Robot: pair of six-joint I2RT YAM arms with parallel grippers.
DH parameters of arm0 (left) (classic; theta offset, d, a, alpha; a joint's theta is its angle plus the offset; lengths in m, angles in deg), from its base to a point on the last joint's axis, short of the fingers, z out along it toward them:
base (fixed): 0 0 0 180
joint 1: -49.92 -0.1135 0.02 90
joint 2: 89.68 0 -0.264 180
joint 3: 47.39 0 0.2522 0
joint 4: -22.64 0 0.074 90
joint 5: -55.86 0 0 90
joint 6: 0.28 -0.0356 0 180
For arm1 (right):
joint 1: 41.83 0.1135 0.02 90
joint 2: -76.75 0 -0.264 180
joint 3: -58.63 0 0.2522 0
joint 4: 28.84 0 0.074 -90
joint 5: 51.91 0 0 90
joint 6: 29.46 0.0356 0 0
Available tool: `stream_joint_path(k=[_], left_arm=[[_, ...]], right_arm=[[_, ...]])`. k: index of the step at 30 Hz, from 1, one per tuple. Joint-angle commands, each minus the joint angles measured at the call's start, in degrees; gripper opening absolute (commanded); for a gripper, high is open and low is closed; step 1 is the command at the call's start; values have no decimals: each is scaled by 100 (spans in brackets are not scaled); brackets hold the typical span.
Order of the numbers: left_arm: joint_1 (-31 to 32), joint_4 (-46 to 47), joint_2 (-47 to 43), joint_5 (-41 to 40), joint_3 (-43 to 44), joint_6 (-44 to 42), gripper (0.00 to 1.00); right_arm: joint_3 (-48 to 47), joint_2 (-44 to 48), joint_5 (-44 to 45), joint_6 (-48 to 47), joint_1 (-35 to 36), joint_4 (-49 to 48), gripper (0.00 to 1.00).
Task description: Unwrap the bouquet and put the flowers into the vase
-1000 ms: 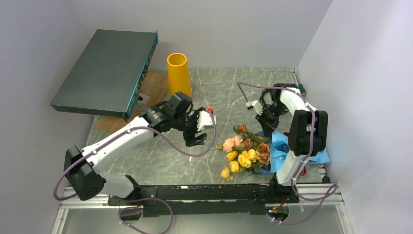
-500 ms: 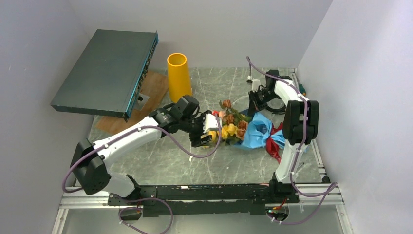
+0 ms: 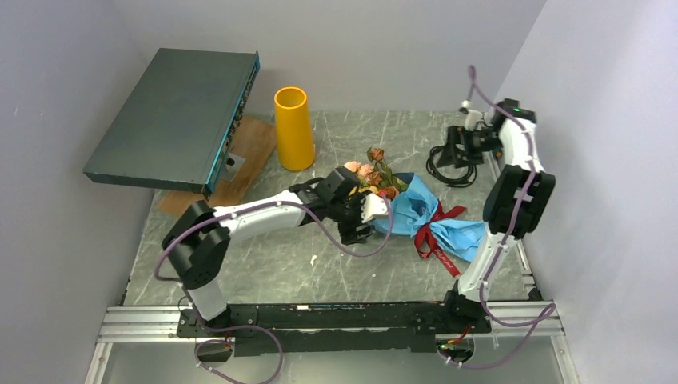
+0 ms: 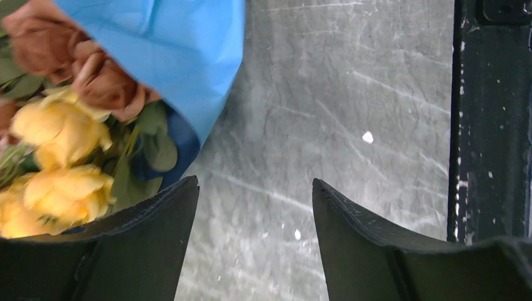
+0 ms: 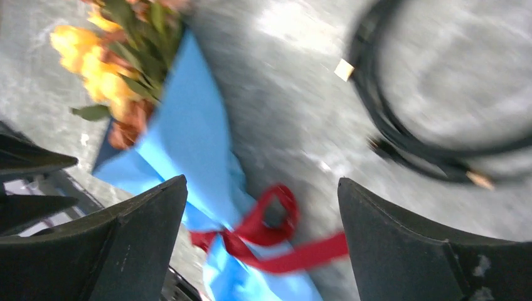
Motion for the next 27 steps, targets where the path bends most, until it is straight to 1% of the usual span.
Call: stream_joint_path(k=[1, 4, 7, 9, 11, 15, 20, 24, 27], left_arm=[[299, 607, 583, 16, 465, 303, 72], [340, 620, 1048, 51, 802, 635, 72], [335, 579, 1393, 31, 983, 853, 70], [285, 666, 1530, -174, 984, 942, 68], [96, 759, 1647, -218, 1020, 1115, 68], [-369, 801, 1801, -231, 1132, 1162, 68], [-677, 940, 1977, -339, 1294, 1052, 67], [-944, 1029, 2230, -452, 1534, 1101, 66], [-1144, 1056, 2429, -477, 1788, 1061, 66]], right_arm=[[-168, 247, 597, -1207, -655, 1184, 88], [301, 344, 1128, -1612, -749, 1034, 76], [827, 427, 1355, -1753, -743, 708, 66], [1130, 391, 1388, -1864, -744, 697, 61], [1453, 408, 1368, -2029, -744, 717, 58], [1966, 499, 1220, -2260, -696, 799, 55], [2405, 650, 506, -2568, -532, 1151, 56], [2753, 732, 51, -2619, -163, 1264, 56], [2946, 780, -338, -2569, 155, 1329, 59]])
